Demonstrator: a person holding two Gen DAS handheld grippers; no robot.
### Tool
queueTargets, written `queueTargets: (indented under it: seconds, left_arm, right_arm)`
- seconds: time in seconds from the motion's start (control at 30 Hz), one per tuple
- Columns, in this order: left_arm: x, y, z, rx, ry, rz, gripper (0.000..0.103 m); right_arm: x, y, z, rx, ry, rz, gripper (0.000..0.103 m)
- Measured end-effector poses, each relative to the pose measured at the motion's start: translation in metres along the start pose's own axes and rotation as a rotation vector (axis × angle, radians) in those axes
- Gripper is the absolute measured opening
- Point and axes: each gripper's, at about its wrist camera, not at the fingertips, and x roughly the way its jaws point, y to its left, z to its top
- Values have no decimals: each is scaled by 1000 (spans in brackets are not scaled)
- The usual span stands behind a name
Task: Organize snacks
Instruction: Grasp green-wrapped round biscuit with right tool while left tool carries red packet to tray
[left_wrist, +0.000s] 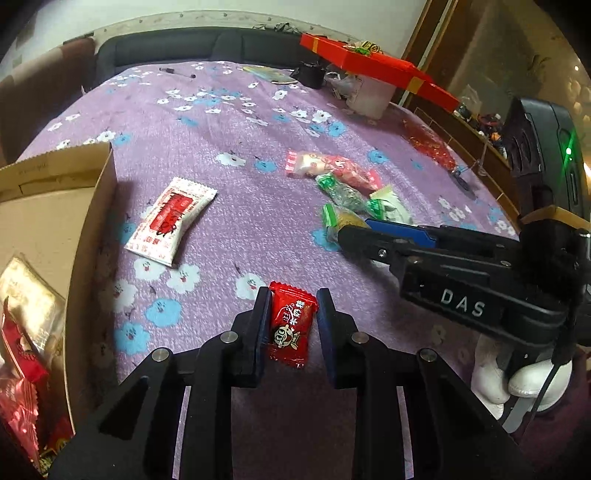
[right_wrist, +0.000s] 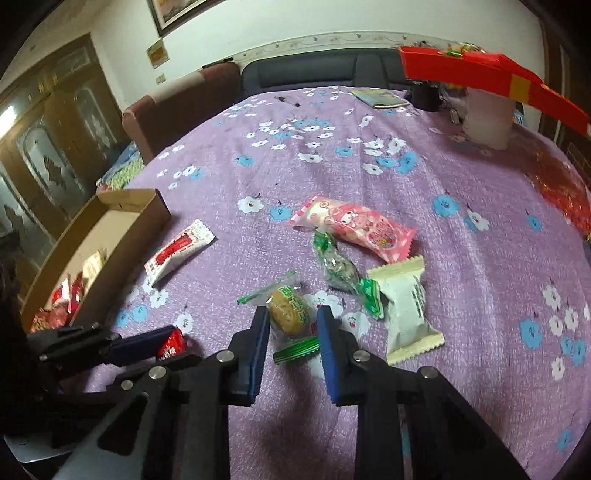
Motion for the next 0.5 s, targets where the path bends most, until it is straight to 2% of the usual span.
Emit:
queueTargets:
  seconds: [0.17, 0.3, 0.5]
  left_arm:
    - [-21, 4, -2, -41, -42, -47, 23]
    - [-49, 17, -3, -111, -97, -96, 23]
    - [-98, 44, -14, -190, -186, -115, 23]
  right_arm:
    - [-19, 3, -5, 28, -19, 41, 23]
    - [-34, 13, -8, 25, -34, 67, 20]
    - [-37, 24, -13, -15, -47, 31, 21]
